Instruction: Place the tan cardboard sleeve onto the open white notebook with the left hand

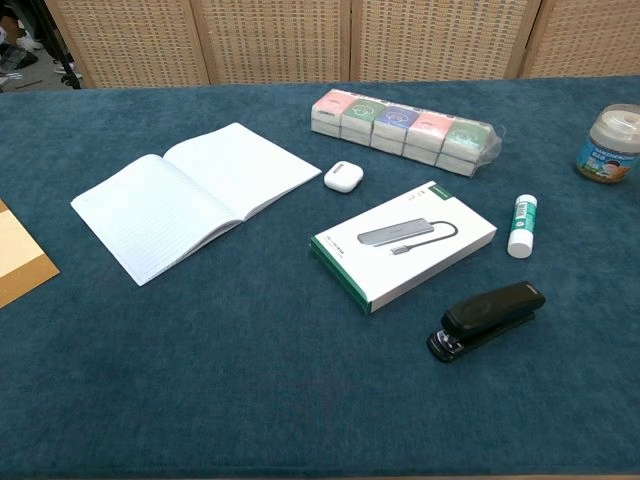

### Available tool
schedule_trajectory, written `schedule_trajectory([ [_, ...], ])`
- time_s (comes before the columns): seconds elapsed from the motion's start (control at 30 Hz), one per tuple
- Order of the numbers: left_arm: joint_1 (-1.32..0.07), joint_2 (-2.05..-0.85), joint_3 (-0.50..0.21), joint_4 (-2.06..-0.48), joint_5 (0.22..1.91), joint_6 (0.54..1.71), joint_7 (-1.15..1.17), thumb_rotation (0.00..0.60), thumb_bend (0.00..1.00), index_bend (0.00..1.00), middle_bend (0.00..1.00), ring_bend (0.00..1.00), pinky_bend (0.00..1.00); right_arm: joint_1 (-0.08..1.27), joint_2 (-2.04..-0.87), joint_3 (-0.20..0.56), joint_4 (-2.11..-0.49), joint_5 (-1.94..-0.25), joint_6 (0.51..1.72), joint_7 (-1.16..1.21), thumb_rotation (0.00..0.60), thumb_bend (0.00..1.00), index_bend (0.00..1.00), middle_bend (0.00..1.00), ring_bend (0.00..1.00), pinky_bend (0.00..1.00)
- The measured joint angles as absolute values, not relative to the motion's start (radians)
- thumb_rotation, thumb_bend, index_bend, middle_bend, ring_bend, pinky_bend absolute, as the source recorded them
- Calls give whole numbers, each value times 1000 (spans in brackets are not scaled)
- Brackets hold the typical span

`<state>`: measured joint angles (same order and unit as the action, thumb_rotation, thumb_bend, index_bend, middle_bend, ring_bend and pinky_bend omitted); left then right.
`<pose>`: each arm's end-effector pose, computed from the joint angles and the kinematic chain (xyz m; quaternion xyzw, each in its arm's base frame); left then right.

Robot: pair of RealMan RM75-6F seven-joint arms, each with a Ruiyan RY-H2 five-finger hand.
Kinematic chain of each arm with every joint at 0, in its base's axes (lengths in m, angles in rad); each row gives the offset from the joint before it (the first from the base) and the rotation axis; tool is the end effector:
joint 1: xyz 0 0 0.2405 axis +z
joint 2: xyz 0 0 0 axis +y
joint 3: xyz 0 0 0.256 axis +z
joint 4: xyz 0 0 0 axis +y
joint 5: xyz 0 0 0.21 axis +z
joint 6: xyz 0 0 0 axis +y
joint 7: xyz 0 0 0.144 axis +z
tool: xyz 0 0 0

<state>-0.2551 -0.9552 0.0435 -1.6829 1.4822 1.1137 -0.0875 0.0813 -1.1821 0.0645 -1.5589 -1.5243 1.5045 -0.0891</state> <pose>-0.3132 0.2023 0.1499 -0.6882 -0.4650 -0.2737 0.4850 -0.3111 -0.1832 0.1469 0.6072 -0.3507 0.3792 0.6038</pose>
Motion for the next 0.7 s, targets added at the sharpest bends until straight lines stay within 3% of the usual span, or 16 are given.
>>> schedule_trajectory([
  [0.4,-406,-961,39,-1486,1534,922,-94,600,303,156,226,137,148,81,-1192,69,-1548,-1527,1516,-91,600,260,445,159,0,0],
  [0.7,-467,-1048,70,-1323,1660,914,-147,600,303,156,225,137,149,79,-1208,78,-1524,-1525,1530,-83,600,260,445,159,0,0],
])
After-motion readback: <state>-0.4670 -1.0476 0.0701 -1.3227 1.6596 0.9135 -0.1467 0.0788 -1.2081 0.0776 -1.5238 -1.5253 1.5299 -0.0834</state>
